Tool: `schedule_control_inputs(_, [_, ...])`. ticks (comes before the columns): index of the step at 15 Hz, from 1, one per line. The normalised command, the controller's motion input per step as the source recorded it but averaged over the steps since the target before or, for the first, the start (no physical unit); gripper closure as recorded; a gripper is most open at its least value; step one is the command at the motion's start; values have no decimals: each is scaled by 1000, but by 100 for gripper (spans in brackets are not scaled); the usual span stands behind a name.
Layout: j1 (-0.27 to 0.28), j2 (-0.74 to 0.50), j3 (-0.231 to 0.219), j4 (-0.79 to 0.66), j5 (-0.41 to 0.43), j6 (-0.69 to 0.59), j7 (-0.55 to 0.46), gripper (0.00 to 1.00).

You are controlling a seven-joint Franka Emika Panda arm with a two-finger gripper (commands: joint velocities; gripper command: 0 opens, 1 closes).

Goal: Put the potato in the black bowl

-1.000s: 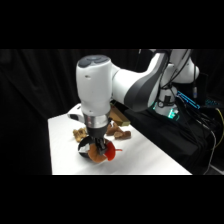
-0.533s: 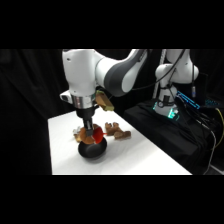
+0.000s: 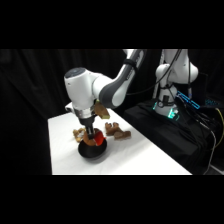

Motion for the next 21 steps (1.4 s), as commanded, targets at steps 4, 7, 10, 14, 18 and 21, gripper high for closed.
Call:
schedule_control_inputs(4, [-61, 83, 17, 100, 142, 71, -193, 25])
schedule_control_inputs(7, [-67, -115, 33, 89, 141, -138, -273, 2])
schedule_control_inputs(10, [-55, -220, 38, 100, 108, -302, -271, 0])
schedule_control_inputs(14, [-18, -354, 39, 40, 54, -418, -211, 0])
schedule_control_inputs(18, [-21, -367, 50, 62, 46, -476, -167, 0])
schedule_control_inputs(21, [-93, -129, 90, 177, 217, -466, -213, 0])
